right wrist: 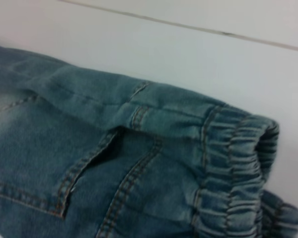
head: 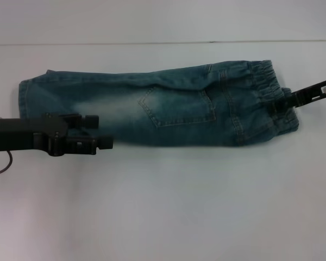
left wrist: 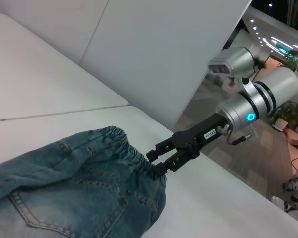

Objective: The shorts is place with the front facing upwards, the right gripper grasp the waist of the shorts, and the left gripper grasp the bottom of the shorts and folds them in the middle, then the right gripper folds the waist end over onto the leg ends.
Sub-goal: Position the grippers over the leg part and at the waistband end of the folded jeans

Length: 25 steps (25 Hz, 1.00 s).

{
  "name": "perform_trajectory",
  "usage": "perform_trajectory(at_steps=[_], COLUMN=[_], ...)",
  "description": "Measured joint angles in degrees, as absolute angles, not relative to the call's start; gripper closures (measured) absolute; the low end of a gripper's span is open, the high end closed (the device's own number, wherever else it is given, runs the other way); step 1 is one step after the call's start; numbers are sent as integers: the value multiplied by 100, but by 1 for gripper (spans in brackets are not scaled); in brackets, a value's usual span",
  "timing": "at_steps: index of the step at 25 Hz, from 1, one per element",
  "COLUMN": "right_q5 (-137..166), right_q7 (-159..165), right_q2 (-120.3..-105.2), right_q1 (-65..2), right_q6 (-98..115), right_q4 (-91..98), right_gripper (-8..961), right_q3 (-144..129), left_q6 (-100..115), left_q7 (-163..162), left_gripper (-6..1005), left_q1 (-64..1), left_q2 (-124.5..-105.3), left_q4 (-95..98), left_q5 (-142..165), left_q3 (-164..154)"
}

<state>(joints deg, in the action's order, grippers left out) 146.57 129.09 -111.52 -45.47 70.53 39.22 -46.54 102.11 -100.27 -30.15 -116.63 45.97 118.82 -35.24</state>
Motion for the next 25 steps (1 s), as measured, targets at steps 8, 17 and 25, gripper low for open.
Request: perform_trajectory(at_steps=[8,17,25], right_q5=[14663,14613,14171], right_q7=[12761,12511,12271], right_q2=[-11267,-11354,-11361], right_q1=[-4508,-4460,-4271], right_q6=[6825,6978,7652], right_q4=[3796,3856,4201], right_gripper=[7,7,9], right_q3=[-4667,-4630,-4601], left_q6=[10209,10211,10190], left_q7=[-10029,-10028,-10029], left_gripper=[66,65,65], left_q1=[-2997,-3011,-2996], left_q2=[-11663,-11676,-11681], left_q4=[4587,4578,4579], left_q5=[11882,11882,11882], left_q3=[-3525,-3531,-3534])
